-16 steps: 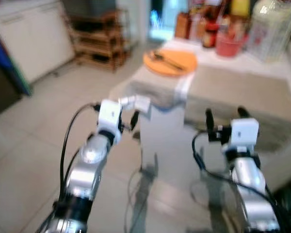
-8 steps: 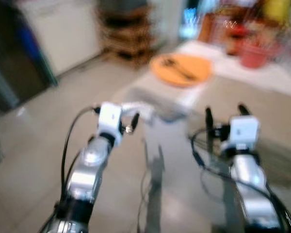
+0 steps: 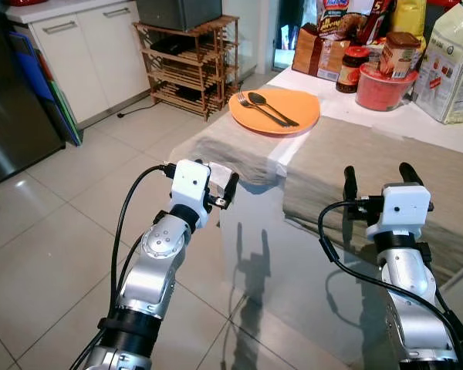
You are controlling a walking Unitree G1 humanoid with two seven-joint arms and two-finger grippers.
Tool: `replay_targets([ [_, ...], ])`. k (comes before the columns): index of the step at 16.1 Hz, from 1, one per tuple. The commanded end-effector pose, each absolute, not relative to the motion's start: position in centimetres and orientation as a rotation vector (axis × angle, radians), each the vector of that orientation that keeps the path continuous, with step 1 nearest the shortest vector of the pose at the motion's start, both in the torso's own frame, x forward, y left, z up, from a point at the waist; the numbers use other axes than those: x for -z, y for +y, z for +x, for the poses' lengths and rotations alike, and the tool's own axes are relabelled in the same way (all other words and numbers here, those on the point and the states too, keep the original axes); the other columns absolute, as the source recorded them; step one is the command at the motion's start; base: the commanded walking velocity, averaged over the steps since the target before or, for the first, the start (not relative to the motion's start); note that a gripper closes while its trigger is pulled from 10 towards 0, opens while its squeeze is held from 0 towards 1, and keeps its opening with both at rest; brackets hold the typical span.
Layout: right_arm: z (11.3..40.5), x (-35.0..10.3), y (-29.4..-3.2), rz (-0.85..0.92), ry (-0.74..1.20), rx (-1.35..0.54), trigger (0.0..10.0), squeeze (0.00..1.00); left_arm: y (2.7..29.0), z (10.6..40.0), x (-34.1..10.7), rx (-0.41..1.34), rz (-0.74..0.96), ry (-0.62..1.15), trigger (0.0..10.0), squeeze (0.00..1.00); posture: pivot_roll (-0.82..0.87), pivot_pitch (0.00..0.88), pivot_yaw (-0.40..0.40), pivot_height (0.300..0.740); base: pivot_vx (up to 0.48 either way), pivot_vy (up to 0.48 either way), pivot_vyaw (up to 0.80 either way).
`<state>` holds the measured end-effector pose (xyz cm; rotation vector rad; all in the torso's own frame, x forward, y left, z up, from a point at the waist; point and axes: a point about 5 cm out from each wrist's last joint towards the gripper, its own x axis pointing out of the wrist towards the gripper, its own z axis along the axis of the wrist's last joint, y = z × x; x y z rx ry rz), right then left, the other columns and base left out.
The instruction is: Setting the table
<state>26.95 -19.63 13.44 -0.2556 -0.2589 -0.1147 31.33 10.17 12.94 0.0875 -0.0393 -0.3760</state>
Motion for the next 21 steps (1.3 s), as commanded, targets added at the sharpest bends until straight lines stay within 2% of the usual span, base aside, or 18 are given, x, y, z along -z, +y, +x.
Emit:
replay_targets([
  [1, 27.2, -14.0, -19.7, -0.265, -0.291, 0.119, 10.0, 0.00, 10.0, 31.5, -13.8, 0.378, 0.096, -0.070, 10.0, 0.00, -0.03, 0.000, 0.045, 0.740, 0.450, 0.000, 0.00],
  [7, 26.9, -13.3, -19.4, -0.255, -0.273, 0.122, 10.0, 0.00, 9.5, 31.3, -13.8, 0.417, 0.108, -0.076, 10.0, 0.00, -0.03, 0.000, 0.051, 0.740, 0.454, 0.000, 0.00],
  [12, 27.3, -14.4, -19.0, -0.255, -0.327, 0.113, 10.0, 0.00, 9.3, 31.2, -14.0, 0.426, 0.106, -0.096, 10.0, 0.00, -0.02, 0.000, 0.049, 0.740, 0.000, 0.000, 0.00],
  [14, 27.7, -16.2, -18.7, -0.255, -0.397, 0.102, 10.0, 0.00, 9.6, 31.4, -14.5, 0.410, 0.110, -0.112, 10.0, 0.00, -0.02, 0.000, 0.049, 0.740, 0.000, 0.000, 0.00],
  [17, 28.1, -18.9, -19.3, -0.208, -0.438, 0.117, 10.0, 0.00, 10.7, 32.3, -17.9, 0.397, 0.080, -0.137, 10.0, 0.00, -0.02, 0.000, 0.046, 0.740, 0.000, 0.000, 0.00],
  [21, 28.3, -18.0, -19.3, -0.202, -0.389, 0.115, 10.0, 0.00, 11.0, 32.9, -19.6, 0.413, 0.116, -0.177, 10.0, 0.00, -0.01, 0.000, 0.047, 0.740, 0.084, 0.075, 0.00],
])
